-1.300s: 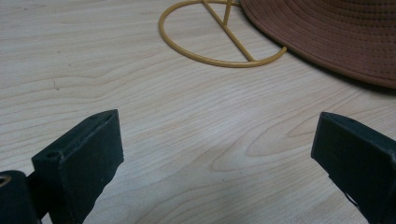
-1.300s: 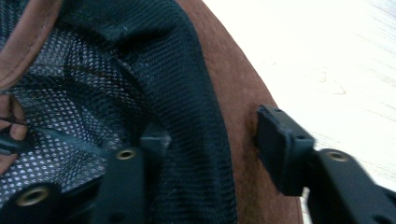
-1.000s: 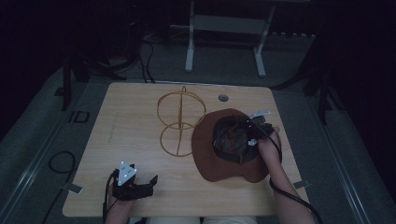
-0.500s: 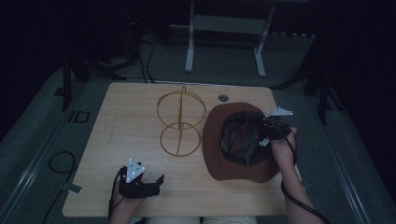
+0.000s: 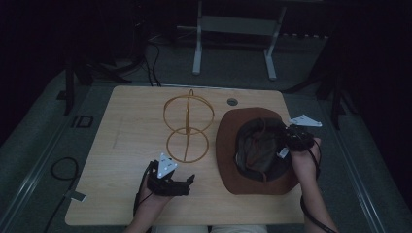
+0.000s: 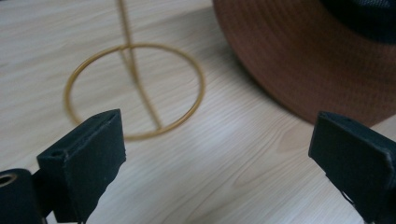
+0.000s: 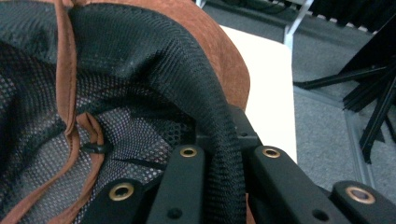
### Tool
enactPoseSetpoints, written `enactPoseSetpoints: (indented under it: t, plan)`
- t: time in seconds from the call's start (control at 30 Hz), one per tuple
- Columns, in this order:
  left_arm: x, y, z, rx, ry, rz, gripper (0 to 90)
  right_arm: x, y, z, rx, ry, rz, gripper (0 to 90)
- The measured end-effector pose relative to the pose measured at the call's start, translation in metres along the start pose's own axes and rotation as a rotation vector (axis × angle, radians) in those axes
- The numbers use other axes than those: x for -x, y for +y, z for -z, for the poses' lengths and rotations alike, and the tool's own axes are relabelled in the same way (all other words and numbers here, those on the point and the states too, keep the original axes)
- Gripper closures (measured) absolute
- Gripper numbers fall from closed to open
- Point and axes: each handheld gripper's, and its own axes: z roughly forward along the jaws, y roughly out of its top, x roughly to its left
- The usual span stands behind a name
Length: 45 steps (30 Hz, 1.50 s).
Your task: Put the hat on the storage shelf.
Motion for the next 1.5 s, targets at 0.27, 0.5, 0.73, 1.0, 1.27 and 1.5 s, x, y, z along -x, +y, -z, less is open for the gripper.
enactPoseSetpoints:
  t: [0.27,0.5,0.73,1.0,1.27,1.5]
  plan:
    - [0.033,0.033,-0.024,-0.003,-0.060,-0.094,4.8,0.001,-0.004,0.016,0.025,0.011,-0.021,86.1]
    - [0.061,0.070,-0.039,0.011,-0.107,-0.182,4.7,-0.004,-0.008,0.025,0.039,0.029,-0.026,86.1]
    - [0.079,0.105,-0.062,0.029,-0.093,-0.201,5.4,-0.007,-0.010,0.029,0.044,0.034,-0.024,86.1]
    - [0.088,0.134,-0.097,0.007,-0.019,-0.197,5.4,-0.008,-0.010,0.033,0.048,0.044,-0.028,86.1]
    - [0.092,0.133,-0.129,-0.092,0.092,-0.171,11.0,-0.015,-0.008,0.043,0.073,0.055,-0.024,86.1]
    - [0.084,0.126,-0.134,-0.106,0.114,-0.189,64.0,-0.024,-0.005,0.056,0.106,0.085,-0.009,86.1]
